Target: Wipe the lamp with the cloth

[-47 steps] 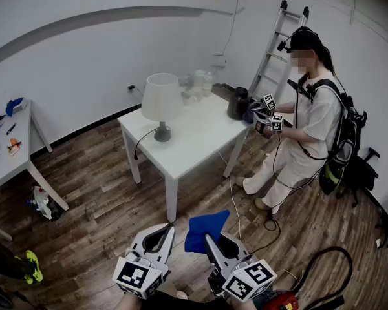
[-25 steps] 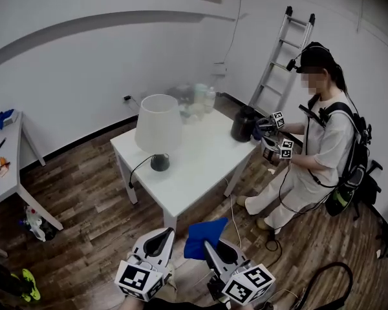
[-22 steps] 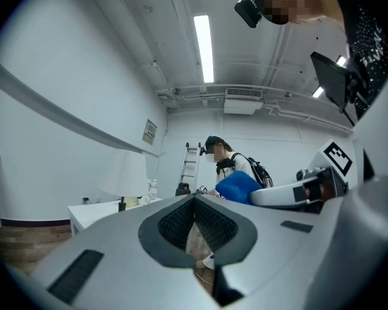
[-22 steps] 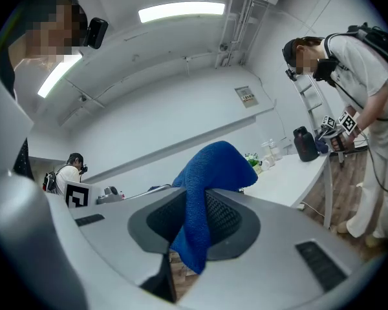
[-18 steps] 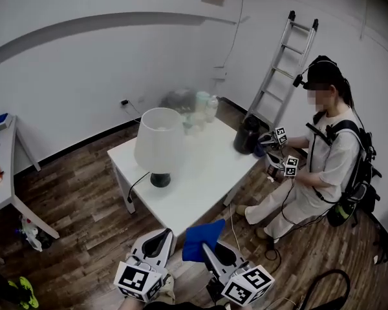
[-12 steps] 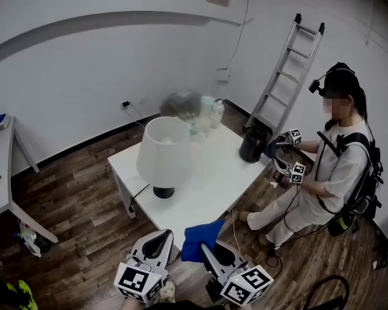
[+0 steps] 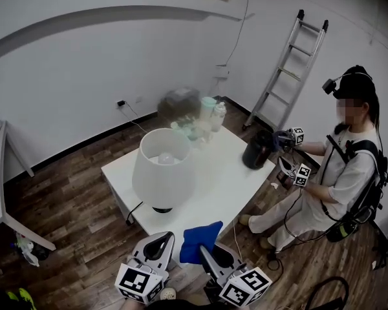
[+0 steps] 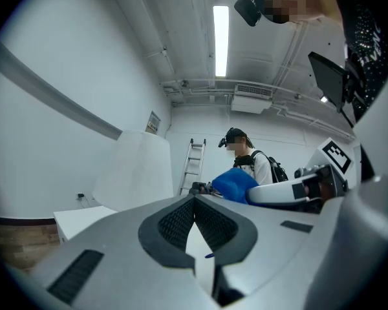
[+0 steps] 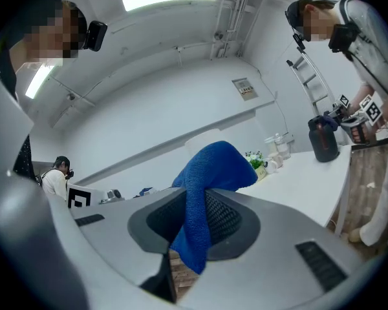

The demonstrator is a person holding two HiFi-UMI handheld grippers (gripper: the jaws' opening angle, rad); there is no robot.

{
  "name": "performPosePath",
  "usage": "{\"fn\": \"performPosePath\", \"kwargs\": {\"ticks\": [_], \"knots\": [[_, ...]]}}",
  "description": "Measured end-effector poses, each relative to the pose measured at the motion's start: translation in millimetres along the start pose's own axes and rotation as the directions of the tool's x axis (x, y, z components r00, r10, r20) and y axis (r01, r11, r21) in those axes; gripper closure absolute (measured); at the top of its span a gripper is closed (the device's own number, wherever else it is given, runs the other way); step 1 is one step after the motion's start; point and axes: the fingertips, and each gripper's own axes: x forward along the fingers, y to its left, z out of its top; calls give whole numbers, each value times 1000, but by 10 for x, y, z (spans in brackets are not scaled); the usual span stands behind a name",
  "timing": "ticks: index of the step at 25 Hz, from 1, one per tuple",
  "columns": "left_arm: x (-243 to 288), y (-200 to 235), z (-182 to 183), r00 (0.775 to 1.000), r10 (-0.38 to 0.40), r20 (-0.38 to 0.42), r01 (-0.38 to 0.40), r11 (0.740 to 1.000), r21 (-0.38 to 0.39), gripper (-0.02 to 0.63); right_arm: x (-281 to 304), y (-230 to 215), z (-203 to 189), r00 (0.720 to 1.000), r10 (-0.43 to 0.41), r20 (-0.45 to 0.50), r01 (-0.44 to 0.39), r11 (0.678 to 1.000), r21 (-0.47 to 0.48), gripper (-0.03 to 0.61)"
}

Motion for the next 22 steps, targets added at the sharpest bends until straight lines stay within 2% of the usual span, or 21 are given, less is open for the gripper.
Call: {"fn": "performPosePath", "kwargs": {"ticks": [3,7,10,12,13,14,15,16,17,18,19,20,22], "knots": [[82,63,4,1000,16,-5,-16,1000,-11,604,77,-55,20,1000,14,-20,-14,1000,7,500],[266,152,90,999,45,4,-44,999,-7,604,285,-291,258,1000,30,2,-30,999,-21,500],[330,224,130,996,88,5,-88,996,-2,604,551,-346,561,994,105,21,-103,991,-82,500],[323,312,155,991,132,5,-132,991,-3,604,766,-206,784,984,175,27,-169,974,-153,500],[314,364,166,988,152,4,-152,988,-3,604,878,-102,895,979,204,21,-194,955,-224,500],[307,404,179,986,166,7,-166,986,-1,604,981,-3,1009,975,223,8,-208,921,-329,500],[299,433,192,984,178,10,-178,984,-1,604,1070,75,1127,973,230,-7,-208,864,-459,500],[287,457,206,982,190,11,-190,982,-1,604,1144,126,1242,974,225,-20,-193,784,-590,500],[272,480,212,979,202,11,-202,979,1,604,1208,149,1346,977,212,-30,-173,699,-694,500],[258,504,201,978,210,11,-210,978,4,604,1268,147,1438,980,197,-39,-158,636,-755,500],[244,535,177,976,219,11,-219,976,5,604,1327,127,1516,981,189,-48,-155,609,-778,500],[227,571,148,973,231,9,-231,973,1,604,1378,92,1577,980,191,-63,-170,616,-769,500],[193,623,103,968,250,6,-250,968,-12,604,1424,10,1602,965,233,-119,-249,676,-694,500]]}}
